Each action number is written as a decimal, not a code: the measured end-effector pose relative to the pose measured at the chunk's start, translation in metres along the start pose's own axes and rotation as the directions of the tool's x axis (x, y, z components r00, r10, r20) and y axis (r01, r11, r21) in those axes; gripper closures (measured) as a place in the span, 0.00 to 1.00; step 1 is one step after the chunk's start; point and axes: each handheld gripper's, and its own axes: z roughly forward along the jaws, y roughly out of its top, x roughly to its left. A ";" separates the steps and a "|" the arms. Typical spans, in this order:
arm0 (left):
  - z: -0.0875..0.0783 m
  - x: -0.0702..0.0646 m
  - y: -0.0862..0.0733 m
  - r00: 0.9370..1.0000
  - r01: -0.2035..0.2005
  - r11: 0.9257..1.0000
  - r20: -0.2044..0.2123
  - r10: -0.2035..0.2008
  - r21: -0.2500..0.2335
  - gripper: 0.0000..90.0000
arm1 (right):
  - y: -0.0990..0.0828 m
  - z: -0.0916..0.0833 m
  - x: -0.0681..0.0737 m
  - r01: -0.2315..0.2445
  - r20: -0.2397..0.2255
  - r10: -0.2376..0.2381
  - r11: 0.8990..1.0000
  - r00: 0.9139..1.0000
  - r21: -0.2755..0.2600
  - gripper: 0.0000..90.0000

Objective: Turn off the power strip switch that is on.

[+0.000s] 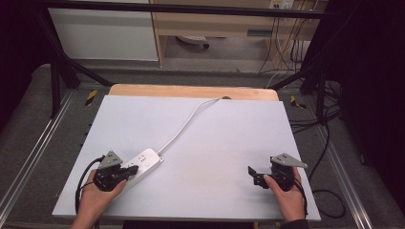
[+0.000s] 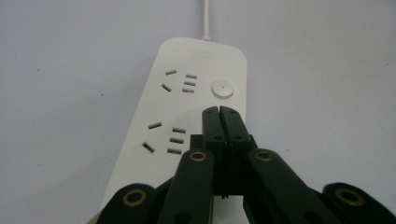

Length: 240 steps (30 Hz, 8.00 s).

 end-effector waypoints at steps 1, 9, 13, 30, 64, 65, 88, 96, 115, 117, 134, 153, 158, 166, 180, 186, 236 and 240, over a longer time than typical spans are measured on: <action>0.000 0.000 0.000 1.000 0.000 1.000 0.001 0.000 0.000 1.00 | 0.000 0.000 0.000 0.004 0.000 -0.004 1.000 1.000 0.001 0.03; 0.001 0.001 -0.001 1.000 0.005 1.000 -0.007 -0.005 -0.002 1.00 | 0.000 0.000 -0.001 -0.002 0.002 0.002 1.000 1.000 0.007 0.03; 0.002 0.001 -0.001 1.000 0.006 1.000 -0.001 -0.006 -0.004 1.00 | 0.000 0.000 -0.001 -0.004 0.001 0.003 1.000 1.000 0.010 0.03; 0.005 -0.002 -0.001 1.000 -0.012 1.000 -0.019 0.012 0.011 1.00 | 0.000 0.000 -0.001 -0.004 0.003 0.004 1.000 1.000 0.012 0.03; 0.005 -0.001 -0.001 1.000 0.002 1.000 -0.011 -0.002 0.010 1.00 | -0.001 0.000 -0.001 -0.004 0.007 0.004 1.000 1.000 0.015 0.03; 0.005 -0.001 -0.001 1.000 0.003 1.000 -0.011 -0.003 0.009 1.00 | -0.001 0.000 -0.001 -0.004 0.007 0.003 1.000 1.000 0.015 0.03; 0.005 0.000 -0.001 1.000 0.014 1.000 -0.005 -0.014 0.012 1.00 | 0.000 0.000 0.001 0.003 0.004 -0.003 1.000 1.000 0.019 0.03; 0.005 0.001 -0.001 1.000 0.020 1.000 -0.001 -0.020 0.011 1.00 | 0.000 0.001 0.001 0.011 0.005 -0.011 1.000 1.000 0.024 0.04; 0.005 0.002 -0.001 0.999 0.035 0.999 0.009 -0.035 0.013 1.00 | -0.001 0.000 0.000 0.003 0.009 -0.003 1.000 1.000 0.017 0.04; 0.005 0.002 -0.001 0.999 0.036 0.999 0.008 -0.036 0.010 1.00 | -0.001 0.000 0.000 0.004 0.010 -0.005 1.000 1.000 0.019 0.04; 0.005 0.000 -0.001 1.000 0.028 0.999 -0.002 -0.028 0.015 1.00 | -0.001 -0.001 -0.001 0.002 0.012 -0.002 1.000 1.000 0.017 0.03; 0.007 -0.005 0.000 1.000 -0.003 1.000 -0.016 0.004 0.022 1.00 | 0.000 -0.004 0.000 0.005 0.012 -0.005 1.000 1.000 0.010 0.04; 0.007 -0.003 -0.001 1.000 0.013 1.000 -0.004 -0.013 0.015 1.00 | 0.000 -0.003 -0.001 0.004 0.012 -0.004 1.000 1.000 0.015 0.03; 0.006 -0.002 -0.001 1.000 0.015 1.000 0.002 -0.015 0.016 1.00 | 0.000 -0.003 -0.001 0.008 0.015 -0.009 1.000 1.000 0.018 0.03; 0.002 -0.004 -0.002 1.000 0.010 1.000 -0.006 -0.010 -0.020 1.00 | 0.000 -0.001 0.000 0.016 0.013 -0.016 1.000 1.000 0.019 0.04; 0.000 -0.002 -0.001 1.000 0.013 0.999 -0.006 -0.013 -0.043 1.00 | 0.000 -0.001 0.000 0.020 0.015 -0.020 1.000 1.000 0.016 0.03; -0.014 0.010 0.002 0.988 0.142 0.968 -0.035 -0.152 -0.205 0.09 | 0.000 0.001 0.000 0.017 0.011 -0.017 1.000 1.000 0.026 0.03; -0.018 0.010 0.002 0.987 0.142 0.965 -0.038 -0.154 -0.219 0.09 | 0.000 0.000 0.000 0.021 0.011 -0.021 0.999 1.000 0.025 0.03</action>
